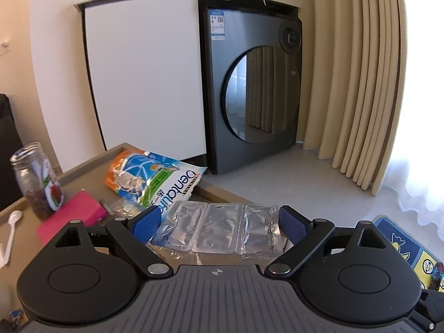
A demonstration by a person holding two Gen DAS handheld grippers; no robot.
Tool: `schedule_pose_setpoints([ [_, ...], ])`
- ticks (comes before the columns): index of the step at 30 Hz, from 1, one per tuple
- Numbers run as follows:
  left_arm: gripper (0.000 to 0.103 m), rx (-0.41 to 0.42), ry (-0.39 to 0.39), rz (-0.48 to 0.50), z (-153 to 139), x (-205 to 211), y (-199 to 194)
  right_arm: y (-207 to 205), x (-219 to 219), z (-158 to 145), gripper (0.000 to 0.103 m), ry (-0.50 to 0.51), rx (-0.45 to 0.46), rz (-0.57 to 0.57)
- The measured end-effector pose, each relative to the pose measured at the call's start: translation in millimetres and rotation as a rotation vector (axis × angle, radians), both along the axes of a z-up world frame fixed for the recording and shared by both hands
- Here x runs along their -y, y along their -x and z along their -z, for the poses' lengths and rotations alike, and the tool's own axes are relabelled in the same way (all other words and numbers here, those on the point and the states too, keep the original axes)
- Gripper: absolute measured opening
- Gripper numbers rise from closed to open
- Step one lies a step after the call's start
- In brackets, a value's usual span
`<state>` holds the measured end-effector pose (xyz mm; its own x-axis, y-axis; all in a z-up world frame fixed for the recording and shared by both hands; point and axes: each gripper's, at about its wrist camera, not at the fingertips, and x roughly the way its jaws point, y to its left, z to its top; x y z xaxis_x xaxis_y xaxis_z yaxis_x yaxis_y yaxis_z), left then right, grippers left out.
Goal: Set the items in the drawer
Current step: 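Carry the blister pack with the left gripper down toward the open drawer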
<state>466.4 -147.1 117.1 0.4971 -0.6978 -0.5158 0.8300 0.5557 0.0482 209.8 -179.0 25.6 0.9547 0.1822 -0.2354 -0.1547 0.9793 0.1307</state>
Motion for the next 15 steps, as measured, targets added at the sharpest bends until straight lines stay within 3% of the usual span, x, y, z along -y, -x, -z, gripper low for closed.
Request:
schedule_pose_setpoints([
  [15,0.094,0.052,0.093,-0.17,-18.1,-67.9,46.7,2.9,-0.2,-3.6,0.086,-0.015,-0.011,0.017],
])
